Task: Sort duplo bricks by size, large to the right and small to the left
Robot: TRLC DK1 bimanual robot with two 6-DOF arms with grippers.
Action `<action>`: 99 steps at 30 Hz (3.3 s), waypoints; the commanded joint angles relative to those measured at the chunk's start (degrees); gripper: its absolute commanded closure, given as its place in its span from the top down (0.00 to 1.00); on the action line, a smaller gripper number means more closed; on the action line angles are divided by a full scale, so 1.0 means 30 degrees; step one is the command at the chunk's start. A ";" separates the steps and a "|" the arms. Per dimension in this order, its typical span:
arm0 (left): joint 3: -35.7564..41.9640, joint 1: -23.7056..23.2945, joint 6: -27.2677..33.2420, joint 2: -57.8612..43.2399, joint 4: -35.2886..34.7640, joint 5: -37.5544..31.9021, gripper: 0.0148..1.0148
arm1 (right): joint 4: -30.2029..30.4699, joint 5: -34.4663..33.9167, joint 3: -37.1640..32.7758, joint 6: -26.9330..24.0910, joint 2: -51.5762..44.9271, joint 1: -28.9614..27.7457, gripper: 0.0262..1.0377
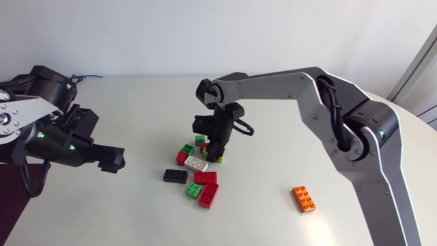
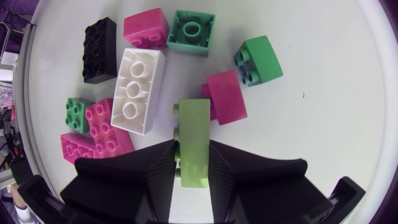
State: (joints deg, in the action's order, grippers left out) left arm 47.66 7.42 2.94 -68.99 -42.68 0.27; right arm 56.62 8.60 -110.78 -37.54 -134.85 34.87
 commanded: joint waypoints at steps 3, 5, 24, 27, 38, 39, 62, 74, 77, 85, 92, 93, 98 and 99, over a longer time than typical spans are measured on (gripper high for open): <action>-0.0388 0.0134 -0.0013 -0.0294 0.0104 0.0143 0.97 | -0.0006 0.0063 0.0746 -0.0085 0.0593 -0.0198 0.02; -0.0388 0.0134 -0.0013 -0.0265 0.0104 0.0143 0.97 | 0.0111 0.0063 0.0804 -0.0026 0.0886 -0.0345 0.02; -0.0506 0.0691 -0.0189 0.0468 0.0104 0.0143 0.97 | -0.0651 0.0092 1.0472 -0.0143 1.0906 -0.4124 0.02; -0.0593 0.0749 -0.0189 0.0644 0.0104 0.0143 0.97 | -0.1793 0.0092 1.3021 -0.0172 1.1961 -0.4945 0.02; -0.0974 0.0691 -0.0189 0.1405 0.0104 0.0290 0.97 | -0.4752 0.0121 1.6742 0.0267 1.2752 -0.6761 0.02; -0.1004 0.0661 -0.0189 0.1464 0.0104 0.0290 0.97 | -0.5045 0.0121 1.6742 0.0501 1.2488 -0.6849 0.02; -0.1238 0.0720 -0.0130 0.2050 0.0104 0.0407 0.97 | -0.7448 -0.0201 1.8353 0.1292 1.0349 -0.7054 0.26; -0.1179 0.0720 -0.0042 0.2021 0.0104 0.0407 0.97 | -0.5573 -0.0172 1.6537 0.1761 1.0964 -0.6995 0.76; -0.1150 0.0720 -0.0013 0.1991 0.0104 0.0436 0.97 | -0.5016 -0.0172 1.6097 0.1908 1.1169 -0.6937 0.88; -0.0242 0.2009 0.0104 0.0732 0.0163 0.0671 0.97 | -0.3170 0.0092 1.3255 0.2933 1.1843 -0.5911 0.90; 0.0051 0.4792 0.2360 -0.0265 0.1452 0.0876 0.97 | -0.1647 0.0209 1.0677 0.4339 1.2078 -0.3685 0.90; 0.0080 0.5173 0.3415 -0.0294 0.1481 0.1257 0.97 | -0.1500 0.0239 1.0531 0.4456 1.2107 -0.3421 0.90; -0.0359 0.6696 0.8952 -0.0675 -0.0130 0.3688 0.97 | -0.1413 0.0209 1.0414 0.4808 1.2107 -0.2894 0.90; -0.0593 0.7048 0.9655 -0.0616 -0.0189 0.3688 0.97 | -0.1383 0.0209 1.0384 0.4808 1.2078 -0.2894 0.90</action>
State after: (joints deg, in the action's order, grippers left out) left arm 46.28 26.83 24.34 -69.91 -42.13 10.17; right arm 51.16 9.04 -79.31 -24.45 -99.04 26.11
